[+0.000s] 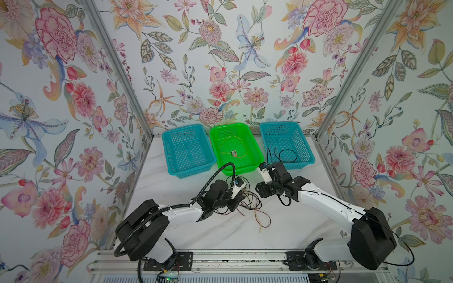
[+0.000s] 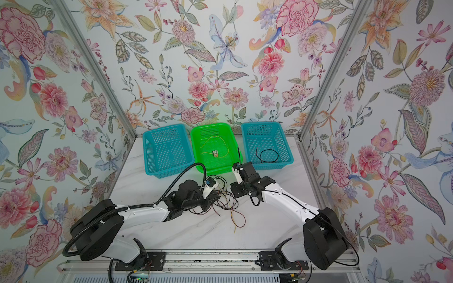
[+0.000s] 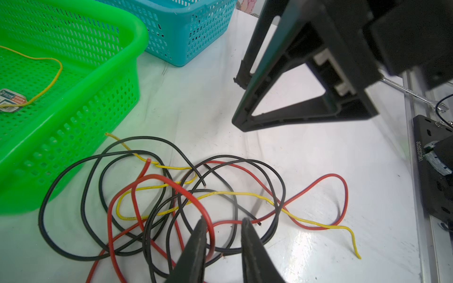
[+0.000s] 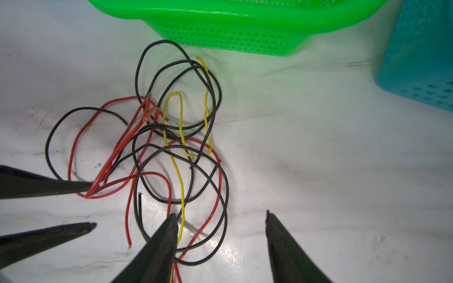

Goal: Untangle and sort cables by color
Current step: Untie the cable.

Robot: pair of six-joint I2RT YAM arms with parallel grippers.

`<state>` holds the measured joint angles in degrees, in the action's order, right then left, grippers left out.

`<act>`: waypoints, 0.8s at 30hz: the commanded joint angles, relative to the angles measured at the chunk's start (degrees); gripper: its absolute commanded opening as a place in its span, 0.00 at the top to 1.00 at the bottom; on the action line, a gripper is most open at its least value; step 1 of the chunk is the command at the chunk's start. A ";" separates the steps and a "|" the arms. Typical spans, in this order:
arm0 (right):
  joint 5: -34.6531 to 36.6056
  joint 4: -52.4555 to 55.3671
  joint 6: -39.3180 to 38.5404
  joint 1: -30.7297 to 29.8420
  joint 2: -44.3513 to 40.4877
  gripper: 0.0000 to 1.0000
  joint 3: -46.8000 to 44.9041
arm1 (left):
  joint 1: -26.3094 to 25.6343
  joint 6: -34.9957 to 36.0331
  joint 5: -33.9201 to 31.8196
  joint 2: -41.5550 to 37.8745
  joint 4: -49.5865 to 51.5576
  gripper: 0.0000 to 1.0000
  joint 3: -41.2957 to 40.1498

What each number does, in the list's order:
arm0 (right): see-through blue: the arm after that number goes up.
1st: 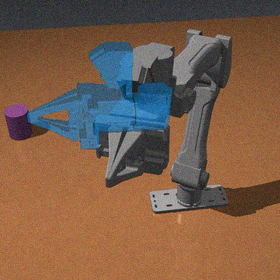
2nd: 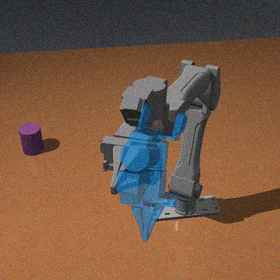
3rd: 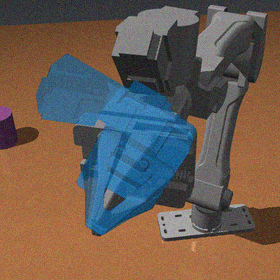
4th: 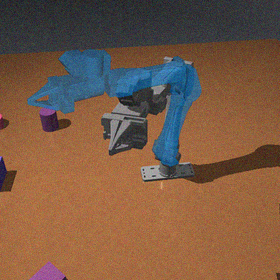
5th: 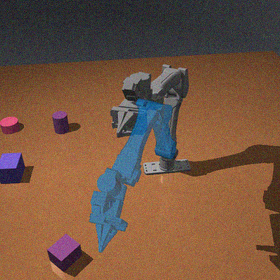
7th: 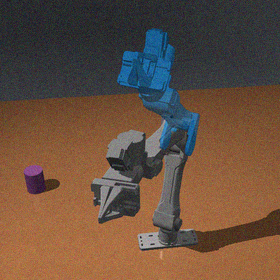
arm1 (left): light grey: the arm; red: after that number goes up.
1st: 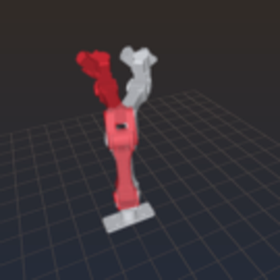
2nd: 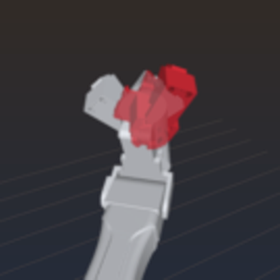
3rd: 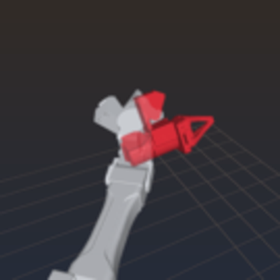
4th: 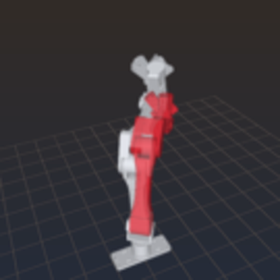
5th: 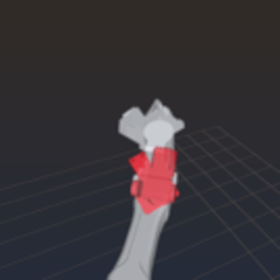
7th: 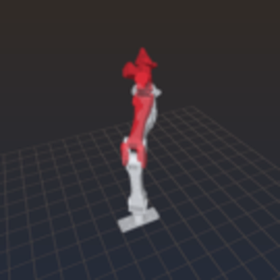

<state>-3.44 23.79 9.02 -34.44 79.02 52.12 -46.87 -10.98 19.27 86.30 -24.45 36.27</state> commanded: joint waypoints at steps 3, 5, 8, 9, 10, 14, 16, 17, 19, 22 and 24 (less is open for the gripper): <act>-1.74 -0.24 -1.02 -1.01 -0.66 0.41 -2.05 | 0.38 -0.09 0.26 1.97 -1.19 0.55 1.10; -1.74 -0.24 -1.11 -1.31 -0.17 0.41 -1.78 | 0.37 -0.07 -0.29 2.27 -1.29 0.52 1.08; -1.74 -0.47 -1.43 -1.77 1.15 0.41 -1.15 | 0.46 0.00 -0.42 2.71 -1.22 0.54 1.64; -1.60 -0.65 -1.56 -1.97 1.83 0.41 -0.89 | 0.44 0.08 -0.16 2.73 -1.04 0.58 1.85; -1.48 -0.88 -1.63 -2.09 2.41 0.41 -0.51 | 0.42 0.24 -0.02 2.73 -1.08 0.61 2.16; -1.54 -2.45 -1.72 -2.27 5.15 0.41 0.68 | 0.55 0.35 0.33 5.47 -1.29 0.68 3.25; -1.65 -3.37 -1.74 -2.23 6.40 0.41 1.31 | 0.73 0.49 0.90 6.20 -1.45 0.73 3.82; -1.74 -3.95 -1.66 -2.22 7.04 0.40 1.57 | 0.87 0.51 1.11 6.65 -1.53 0.76 4.01; -2.08 -4.99 -1.66 -2.26 8.17 0.40 2.00 | 1.36 0.52 2.41 7.40 -1.48 0.88 4.61; -2.83 -6.30 -1.29 -3.47 10.25 0.40 3.14 | 2.22 0.13 4.46 8.26 -1.25 1.00 5.34; -3.74 -7.27 -0.94 -4.14 11.67 0.40 3.84 | 2.32 0.08 5.18 7.90 -1.33 1.00 5.48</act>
<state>-5.61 18.87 8.16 -37.23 88.97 54.26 -45.23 -10.92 21.78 93.89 -25.28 40.16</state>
